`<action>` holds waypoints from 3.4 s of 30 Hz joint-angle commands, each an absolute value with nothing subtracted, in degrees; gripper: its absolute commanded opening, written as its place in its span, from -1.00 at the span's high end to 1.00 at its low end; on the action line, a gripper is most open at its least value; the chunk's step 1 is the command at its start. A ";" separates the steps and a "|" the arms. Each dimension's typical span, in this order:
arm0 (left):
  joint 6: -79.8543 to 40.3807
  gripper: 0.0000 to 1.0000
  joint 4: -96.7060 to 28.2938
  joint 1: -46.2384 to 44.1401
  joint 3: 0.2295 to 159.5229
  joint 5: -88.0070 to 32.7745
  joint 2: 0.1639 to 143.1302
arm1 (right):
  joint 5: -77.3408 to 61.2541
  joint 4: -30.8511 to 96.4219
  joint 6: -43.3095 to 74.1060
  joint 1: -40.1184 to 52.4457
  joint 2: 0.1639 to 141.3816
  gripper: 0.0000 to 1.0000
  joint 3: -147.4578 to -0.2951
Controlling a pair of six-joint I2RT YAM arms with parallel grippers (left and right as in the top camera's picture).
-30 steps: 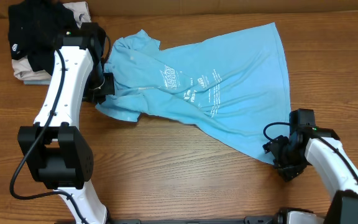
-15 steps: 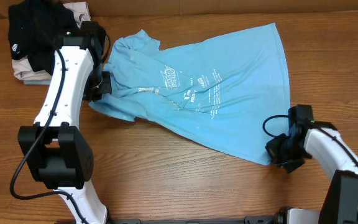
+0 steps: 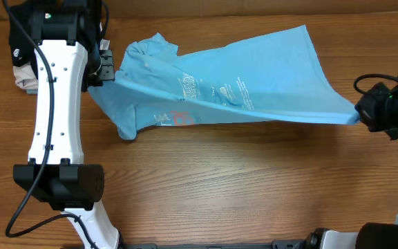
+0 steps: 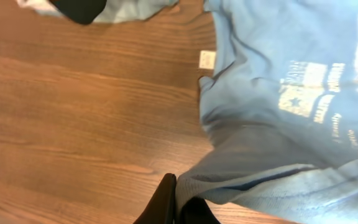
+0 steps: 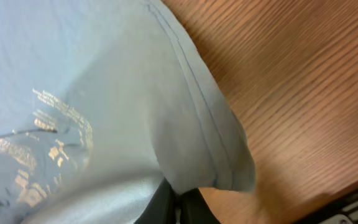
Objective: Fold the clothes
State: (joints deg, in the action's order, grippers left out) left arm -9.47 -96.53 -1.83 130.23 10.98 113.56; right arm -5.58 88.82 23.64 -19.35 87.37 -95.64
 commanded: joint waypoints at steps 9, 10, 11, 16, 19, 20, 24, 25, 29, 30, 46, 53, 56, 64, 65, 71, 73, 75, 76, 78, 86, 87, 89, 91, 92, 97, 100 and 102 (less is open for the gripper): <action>-5.80 0.92 -96.82 -2.83 123.37 1.85 99.13 | -1.93 97.06 19.49 -19.70 82.94 0.92 -97.43; -6.02 0.92 -96.82 -3.07 120.79 1.87 98.65 | -1.96 97.06 19.42 -19.70 82.91 0.92 -97.06; -6.02 0.92 -96.82 -3.20 118.04 1.87 98.41 | -1.96 97.06 19.44 -19.73 82.83 0.92 -96.51; -7.77 0.91 -96.82 -3.20 105.38 1.96 98.26 | -1.96 96.97 19.38 -21.63 82.83 0.92 -90.87; -9.69 0.92 -95.83 -3.18 101.80 4.23 98.26 | -1.98 95.88 18.61 -22.98 82.83 0.92 -87.18; -10.37 0.92 -94.17 -3.18 100.49 5.21 98.26 | -1.98 94.70 18.28 -23.70 82.85 0.92 -85.23; -10.57 0.92 -82.65 -3.03 95.35 6.02 98.30 | -1.96 85.97 17.47 -25.19 83.15 0.92 -80.66; -10.81 0.92 -79.81 -3.03 94.04 6.04 98.39 | -2.00 83.50 16.91 -25.08 83.35 0.92 -80.66; -11.44 0.92 -72.01 -3.03 89.97 5.98 99.90 | -2.02 76.23 15.51 -23.73 85.47 0.92 -80.66; -11.44 0.92 -71.31 -3.03 89.49 6.02 100.09 | -2.20 75.07 14.90 -23.22 86.28 0.92 -80.64; -11.84 0.92 -51.92 -3.03 79.90 6.59 100.14 | -2.63 55.35 14.70 -14.17 103.02 0.92 -80.64; -11.86 0.92 -42.19 -3.03 76.62 6.57 101.38 | -2.59 48.80 13.67 -9.85 106.30 0.92 -80.64; -11.84 0.92 -39.35 -3.01 76.62 6.59 103.39 | -2.33 47.35 13.65 -9.50 106.91 0.92 -80.64; -11.84 0.92 -36.71 -2.85 76.62 6.63 108.49 | -1.54 43.81 13.67 -9.50 107.48 0.85 -80.64; -11.86 0.92 -36.47 -2.79 76.62 6.76 108.66 | -1.54 43.70 13.67 -9.50 107.59 0.84 -80.64; -11.84 0.92 -34.20 -1.23 76.66 6.81 108.64 | -1.78 42.76 13.63 -9.50 110.10 0.81 -80.64; -11.81 0.91 -34.09 -1.15 76.66 6.81 108.64 | -2.52 42.70 13.61 -9.47 111.28 0.81 -80.64; -11.84 0.83 -34.09 -1.17 76.66 6.76 108.66 | -3.11 42.63 13.63 -9.45 112.07 0.81 -80.64; -11.81 0.28 -34.09 -1.26 76.66 6.52 108.64 | -3.05 42.46 13.61 -9.43 112.33 0.51 -80.64; -11.77 -0.39 -33.91 -1.30 76.66 6.52 108.66 | -3.07 42.04 13.43 -9.43 112.31 0.00 -80.66; -9.61 -1.00 -42.09 0.21 86.02 6.24 108.64 | -10.31 48.99 13.43 -11.49 111.13 -0.60 -89.01; -8.71 -1.00 -45.04 0.34 89.58 5.63 108.64 | -10.85 51.07 13.39 -11.60 110.67 -0.63 -91.64; -7.20 -1.00 -49.10 0.36 95.55 4.10 108.64 | -10.85 53.91 12.86 -11.60 110.13 -0.75 -95.61; -4.32 -1.00 -52.01 0.30 104.75 0.34 108.64 | -11.51 57.43 10.66 -11.22 110.00 -0.91 -102.72; -3.92 -1.00 -51.90 0.19 106.34 -0.21 108.64 | -11.79 57.36 10.17 -10.96 110.00 -0.93 -103.83; -2.46 -1.00 -44.07 -1.32 108.90 -2.04 110.85 | -11.75 53.84 10.15 -9.45 110.93 -0.96 -105.08; -2.26 -1.00 -40.45 -1.54 111.24 -3.77 116.44 | -11.70 54.28 9.98 -8.56 111.24 -0.96 -105.01; -2.28 -1.00 -40.82 -1.61 115.35 -6.07 121.73 | -11.70 55.11 10.00 -7.75 111.24 -0.96 -105.01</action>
State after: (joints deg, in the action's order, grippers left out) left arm -3.86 -40.64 -1.15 110.83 -1.85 113.58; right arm -11.22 54.46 10.55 -8.86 111.39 -104.25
